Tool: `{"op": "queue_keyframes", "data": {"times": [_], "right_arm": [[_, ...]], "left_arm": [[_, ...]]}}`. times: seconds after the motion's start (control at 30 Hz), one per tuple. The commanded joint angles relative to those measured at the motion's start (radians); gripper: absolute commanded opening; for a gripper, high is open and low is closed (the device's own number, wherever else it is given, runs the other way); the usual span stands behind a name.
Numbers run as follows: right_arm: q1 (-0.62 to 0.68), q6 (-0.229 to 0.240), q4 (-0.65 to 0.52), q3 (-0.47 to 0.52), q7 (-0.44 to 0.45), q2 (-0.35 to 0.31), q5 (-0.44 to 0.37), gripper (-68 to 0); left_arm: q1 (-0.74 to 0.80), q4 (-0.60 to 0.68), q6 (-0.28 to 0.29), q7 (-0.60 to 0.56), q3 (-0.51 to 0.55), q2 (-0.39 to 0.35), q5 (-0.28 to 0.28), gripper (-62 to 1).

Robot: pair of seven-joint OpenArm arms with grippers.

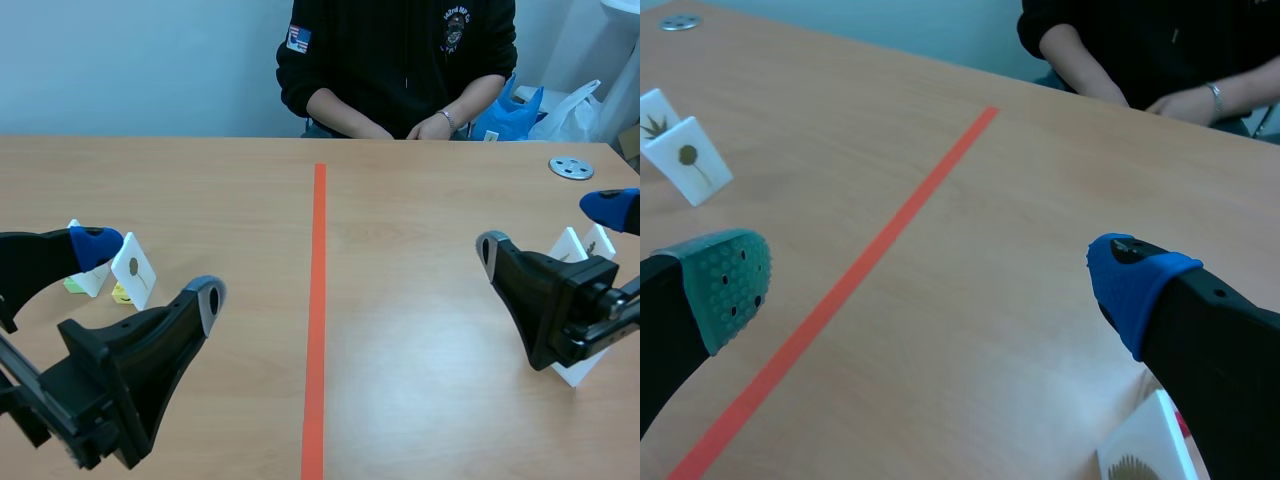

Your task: Sort the leaf by its shape. The table is split by an orange tape line. A compound leaf with several leaflets goes to the left side, a simple leaf with one blade goes to the right side. Return to the home posture when a red brick is placed on the table.

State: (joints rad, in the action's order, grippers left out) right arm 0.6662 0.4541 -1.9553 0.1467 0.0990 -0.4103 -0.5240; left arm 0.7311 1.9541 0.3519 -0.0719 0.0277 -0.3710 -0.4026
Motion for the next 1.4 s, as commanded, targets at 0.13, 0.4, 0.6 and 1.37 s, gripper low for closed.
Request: {"op": "queue_keyframes", "data": {"times": [0.13,0.4,0.6,1.37], "right_arm": [[-0.003,0.088,-0.020,0.014,0.003,-0.005,-0.008,0.4],[-0.004,0.093,-0.019,0.014,0.010,-0.005,-0.007,0.4],[-0.004,0.093,-0.019,0.014,0.011,-0.005,-0.007,0.4],[-0.004,0.101,-0.019,0.009,-0.004,-0.005,-0.007,0.4]], "left_arm": [[-0.024,0.017,0.011,-0.014,0.003,-0.015,0.023,1.4],[-0.053,0.017,0.010,-0.029,0.001,-0.014,0.024,1.4],[-0.053,0.017,0.010,-0.028,0.001,-0.014,0.025,1.4],[-0.053,0.017,0.011,-0.013,0.001,-0.014,0.025,1.4]]}}
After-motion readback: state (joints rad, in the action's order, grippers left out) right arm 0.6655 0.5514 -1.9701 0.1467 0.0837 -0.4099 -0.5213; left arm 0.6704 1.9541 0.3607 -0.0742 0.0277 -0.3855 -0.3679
